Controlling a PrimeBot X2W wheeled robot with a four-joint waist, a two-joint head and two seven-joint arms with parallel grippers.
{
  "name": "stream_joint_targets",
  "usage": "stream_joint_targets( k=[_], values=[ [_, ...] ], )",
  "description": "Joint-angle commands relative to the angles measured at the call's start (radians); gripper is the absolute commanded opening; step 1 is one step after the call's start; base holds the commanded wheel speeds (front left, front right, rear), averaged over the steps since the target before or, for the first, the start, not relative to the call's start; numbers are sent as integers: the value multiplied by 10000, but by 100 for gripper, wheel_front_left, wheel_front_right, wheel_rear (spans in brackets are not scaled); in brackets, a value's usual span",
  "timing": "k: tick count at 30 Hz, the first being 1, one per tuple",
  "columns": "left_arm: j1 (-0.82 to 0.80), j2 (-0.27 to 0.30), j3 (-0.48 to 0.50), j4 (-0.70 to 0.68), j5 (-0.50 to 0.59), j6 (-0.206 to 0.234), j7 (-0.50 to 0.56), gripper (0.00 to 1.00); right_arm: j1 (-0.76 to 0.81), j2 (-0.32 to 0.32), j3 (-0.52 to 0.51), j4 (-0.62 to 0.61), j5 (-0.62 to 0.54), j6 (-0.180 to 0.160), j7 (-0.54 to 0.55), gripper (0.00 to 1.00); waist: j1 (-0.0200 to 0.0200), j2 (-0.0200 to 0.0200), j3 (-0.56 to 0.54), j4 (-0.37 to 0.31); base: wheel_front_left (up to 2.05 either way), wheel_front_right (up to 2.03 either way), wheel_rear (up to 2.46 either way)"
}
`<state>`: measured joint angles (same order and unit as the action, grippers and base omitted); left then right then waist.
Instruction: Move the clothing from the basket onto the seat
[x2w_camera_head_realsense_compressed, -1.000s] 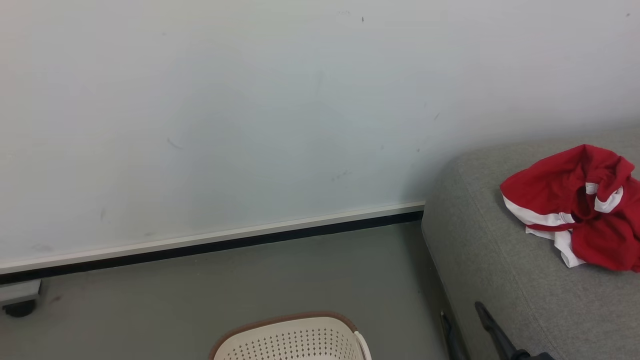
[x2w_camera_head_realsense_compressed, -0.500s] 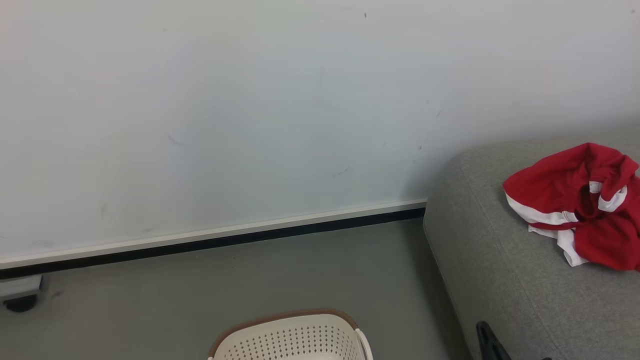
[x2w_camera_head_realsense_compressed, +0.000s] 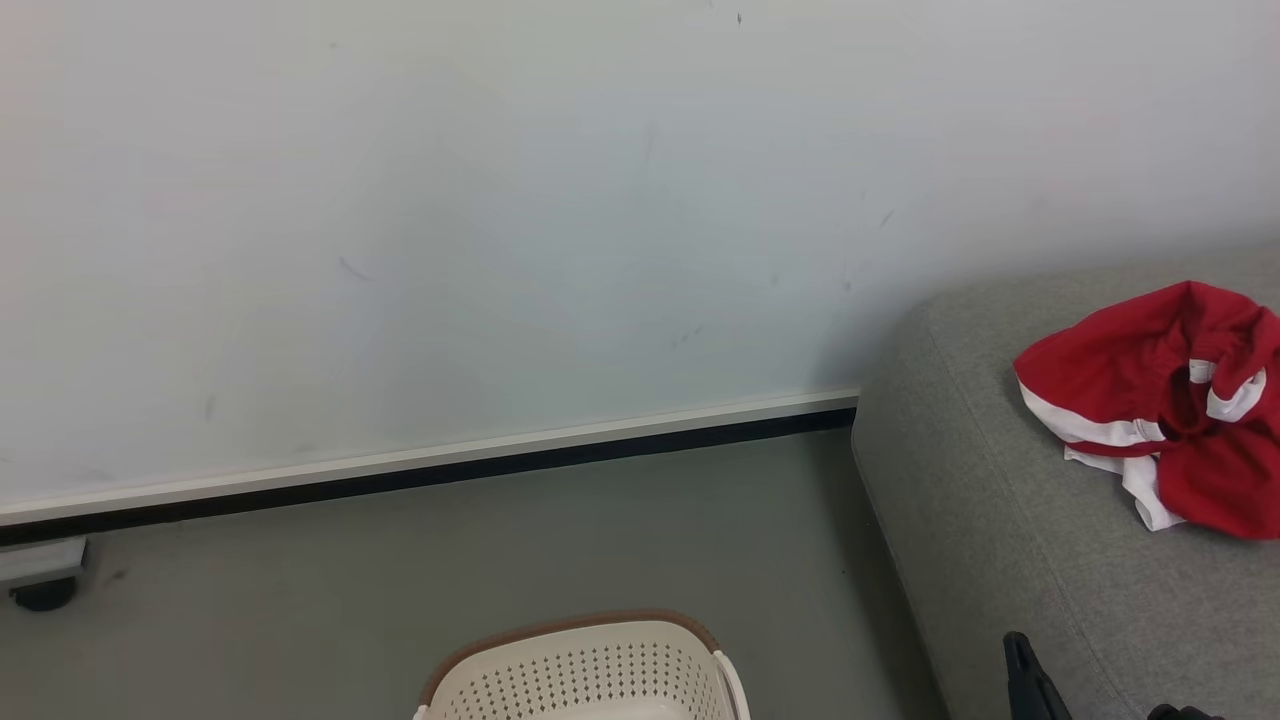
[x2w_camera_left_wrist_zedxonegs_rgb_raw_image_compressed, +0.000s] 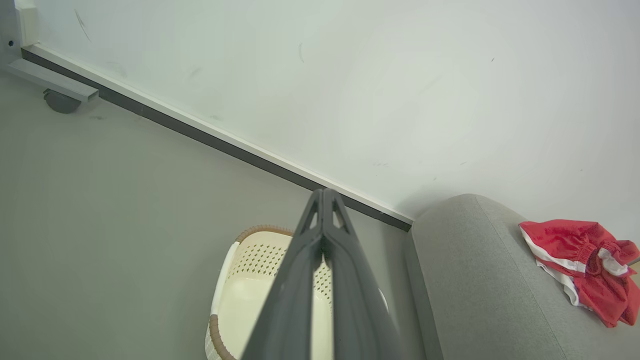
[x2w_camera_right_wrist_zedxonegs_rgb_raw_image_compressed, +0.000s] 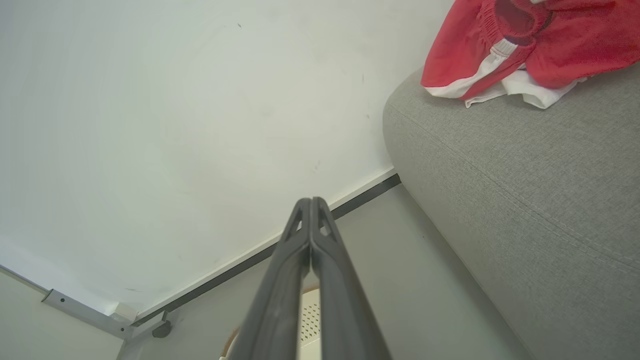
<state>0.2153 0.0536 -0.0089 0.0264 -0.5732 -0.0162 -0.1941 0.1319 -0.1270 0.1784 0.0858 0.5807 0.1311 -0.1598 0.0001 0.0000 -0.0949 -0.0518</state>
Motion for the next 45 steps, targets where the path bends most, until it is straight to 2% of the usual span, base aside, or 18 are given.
stream_joint_targets(
  k=[1,26,45],
  values=[
    [-294,97,-8,-56,-472,-81,73,0,-251,-71,-148,-95,517,-1,96,0,-1,0,19,12,0,0,0],
    [-950,130,-153,317,-3876,-442,638,0,-538,25,-1254,64,4031,-2,1123,0,-1,0,254,134,0,0,0],
    [-1400,120,-204,573,-6045,-678,1037,0,-734,155,-2056,183,6194,-1,1870,0,-1,0,440,231,0,0,0]
  ],
)
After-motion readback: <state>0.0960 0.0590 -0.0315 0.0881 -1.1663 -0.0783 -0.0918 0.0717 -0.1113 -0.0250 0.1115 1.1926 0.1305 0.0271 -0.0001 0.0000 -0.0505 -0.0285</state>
